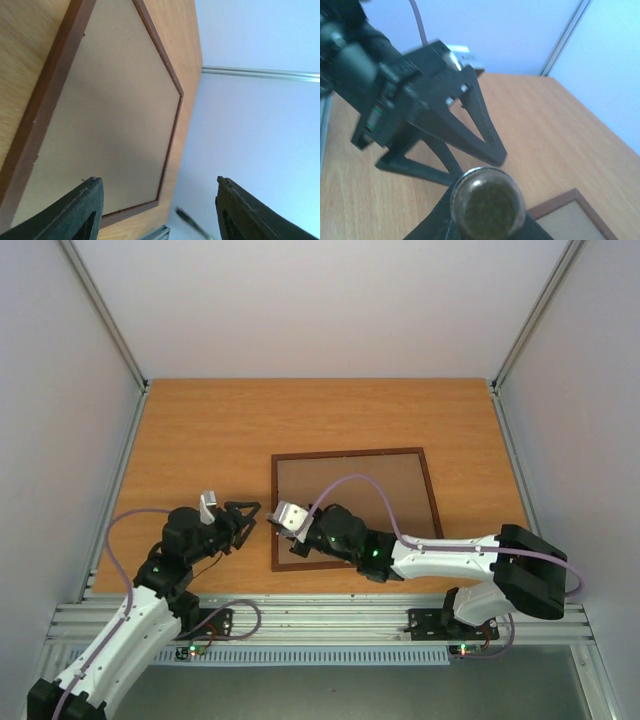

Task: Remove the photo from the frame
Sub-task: Adjust the screwdriver.

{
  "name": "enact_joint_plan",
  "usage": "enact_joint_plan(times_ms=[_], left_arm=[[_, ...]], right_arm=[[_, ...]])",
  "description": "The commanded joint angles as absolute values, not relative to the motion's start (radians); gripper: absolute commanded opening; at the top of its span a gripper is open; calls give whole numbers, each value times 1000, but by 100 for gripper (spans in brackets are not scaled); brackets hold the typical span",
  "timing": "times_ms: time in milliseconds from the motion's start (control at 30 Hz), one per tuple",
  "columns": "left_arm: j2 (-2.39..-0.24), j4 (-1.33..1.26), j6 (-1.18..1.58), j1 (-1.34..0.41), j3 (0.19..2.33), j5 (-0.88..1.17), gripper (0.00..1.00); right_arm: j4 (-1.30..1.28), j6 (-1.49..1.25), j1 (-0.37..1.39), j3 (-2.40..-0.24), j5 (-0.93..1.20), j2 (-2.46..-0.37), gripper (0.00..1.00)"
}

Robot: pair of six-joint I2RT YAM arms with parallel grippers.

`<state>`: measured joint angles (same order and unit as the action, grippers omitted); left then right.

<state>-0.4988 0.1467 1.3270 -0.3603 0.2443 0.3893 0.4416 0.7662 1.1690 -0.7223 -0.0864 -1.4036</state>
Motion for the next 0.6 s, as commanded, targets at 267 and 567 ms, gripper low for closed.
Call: enact_joint_plan(times_ms=[267,567], left_arm=[[-571,-343,1661,-370,181,420,61],[-564,-402,1695,-374,176,381,19]], right_arm=[[1123,900,1325,-660,-425,-1577,1],[1278,925,1358,-658,-531,-1665,1]])
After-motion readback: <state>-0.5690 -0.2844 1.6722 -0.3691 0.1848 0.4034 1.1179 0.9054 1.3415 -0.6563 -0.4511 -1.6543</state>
